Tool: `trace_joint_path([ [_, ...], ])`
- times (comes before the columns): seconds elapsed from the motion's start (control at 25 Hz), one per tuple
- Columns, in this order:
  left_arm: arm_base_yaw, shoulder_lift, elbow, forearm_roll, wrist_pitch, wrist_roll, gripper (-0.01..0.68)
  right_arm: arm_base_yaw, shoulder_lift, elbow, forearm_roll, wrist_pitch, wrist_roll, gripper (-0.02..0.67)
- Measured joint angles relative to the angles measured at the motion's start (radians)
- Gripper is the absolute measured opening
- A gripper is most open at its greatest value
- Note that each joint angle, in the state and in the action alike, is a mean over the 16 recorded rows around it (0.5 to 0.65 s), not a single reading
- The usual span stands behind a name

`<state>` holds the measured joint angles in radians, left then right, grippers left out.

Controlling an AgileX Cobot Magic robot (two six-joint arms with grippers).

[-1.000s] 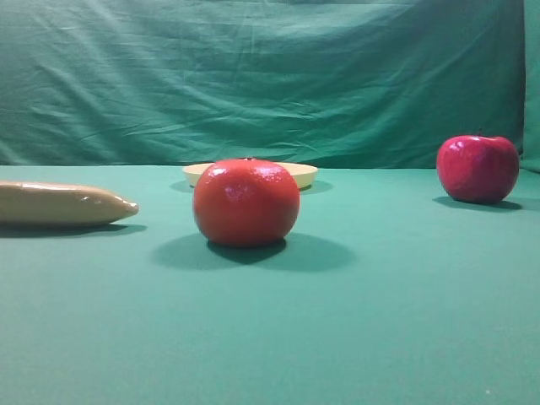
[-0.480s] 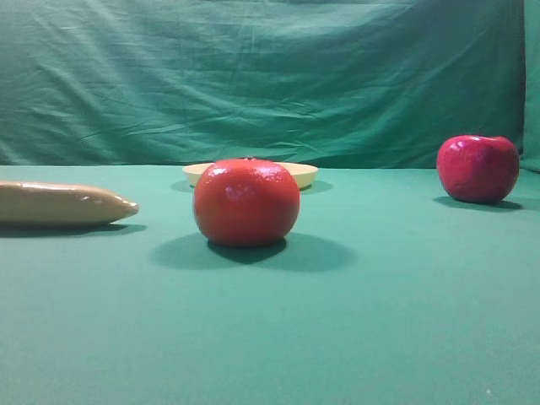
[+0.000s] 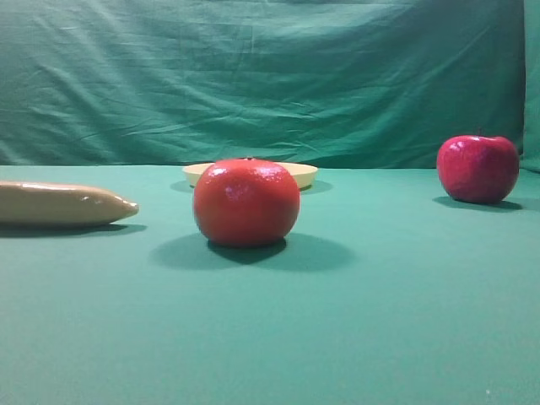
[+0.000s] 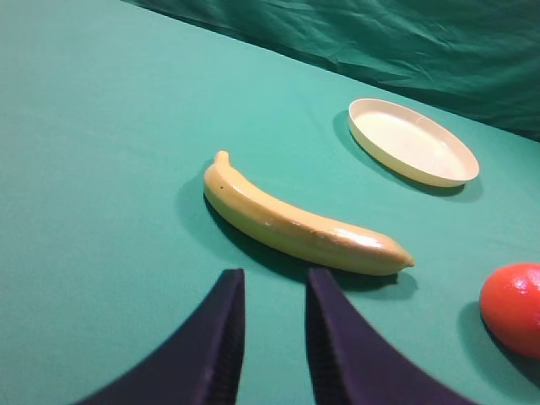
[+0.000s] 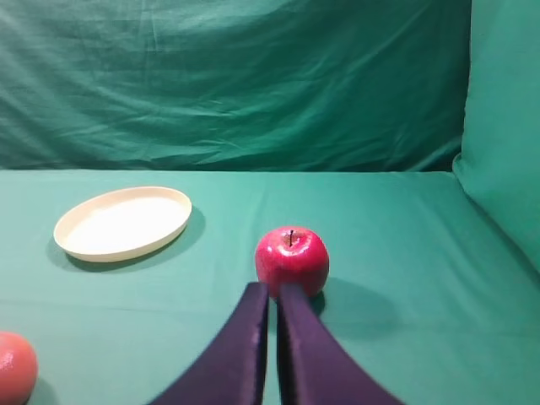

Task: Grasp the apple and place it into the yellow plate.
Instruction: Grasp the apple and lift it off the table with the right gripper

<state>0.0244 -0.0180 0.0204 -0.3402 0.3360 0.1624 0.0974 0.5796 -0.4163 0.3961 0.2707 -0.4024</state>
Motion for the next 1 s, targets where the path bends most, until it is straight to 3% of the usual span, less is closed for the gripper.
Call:
trace_joint_path([
  [0.56, 0.000, 0.000, 0.000, 0.000, 0.000, 0.000, 0.157, 0.000, 0.564, -0.382, 0.003, 0.101, -0.038, 0.027],
  [0.72, 0.000, 0.000, 0.000, 0.000, 0.000, 0.000, 0.157, 0.000, 0.697, -0.483, 0.003, 0.158, -0.042, 0.131],
  [1.0, 0.000, 0.000, 0.000, 0.000, 0.000, 0.000, 0.157, 0.000, 0.908, -0.652, 0.003, 0.265, -0.051, 0.417],
])
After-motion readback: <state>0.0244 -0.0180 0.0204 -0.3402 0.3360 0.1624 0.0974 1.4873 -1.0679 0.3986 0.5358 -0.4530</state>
